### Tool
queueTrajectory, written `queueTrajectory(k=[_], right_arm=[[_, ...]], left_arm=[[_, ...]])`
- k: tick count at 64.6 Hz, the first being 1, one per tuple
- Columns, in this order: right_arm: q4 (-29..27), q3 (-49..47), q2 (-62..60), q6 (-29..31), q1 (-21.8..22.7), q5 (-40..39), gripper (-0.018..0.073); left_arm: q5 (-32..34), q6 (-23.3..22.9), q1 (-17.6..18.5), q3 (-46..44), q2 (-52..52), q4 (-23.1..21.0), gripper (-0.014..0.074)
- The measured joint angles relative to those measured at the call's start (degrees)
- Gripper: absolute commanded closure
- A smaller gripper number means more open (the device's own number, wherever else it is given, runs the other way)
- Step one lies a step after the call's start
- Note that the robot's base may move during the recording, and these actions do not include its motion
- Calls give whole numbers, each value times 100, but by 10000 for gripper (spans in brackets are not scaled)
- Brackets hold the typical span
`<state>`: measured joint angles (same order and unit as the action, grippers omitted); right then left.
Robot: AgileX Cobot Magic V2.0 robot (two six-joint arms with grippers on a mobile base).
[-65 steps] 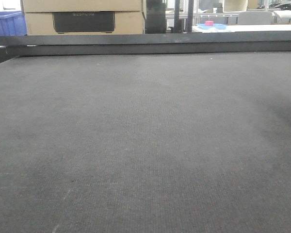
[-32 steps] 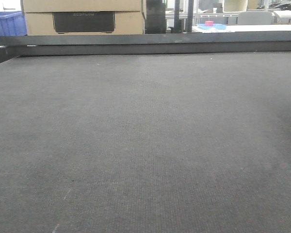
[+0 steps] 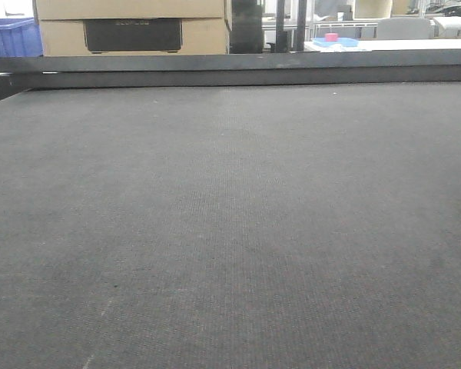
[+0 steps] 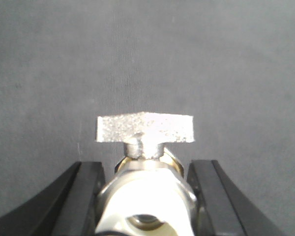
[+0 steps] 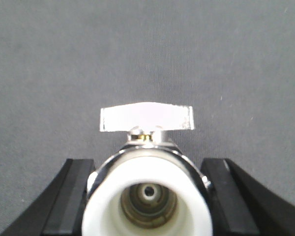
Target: Place valve from conveyor to right shelf box
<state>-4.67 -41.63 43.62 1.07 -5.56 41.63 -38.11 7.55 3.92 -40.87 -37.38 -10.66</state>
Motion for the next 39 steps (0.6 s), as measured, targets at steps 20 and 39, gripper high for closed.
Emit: queueTrajectory(k=[20, 39], right_arm=[[0, 3, -44, 0, 0, 0, 727], [0, 3, -44, 0, 0, 0, 727]], left_arm=[[62, 0, 0, 0, 104, 0, 707], [66, 0, 0, 0, 104, 0, 707]])
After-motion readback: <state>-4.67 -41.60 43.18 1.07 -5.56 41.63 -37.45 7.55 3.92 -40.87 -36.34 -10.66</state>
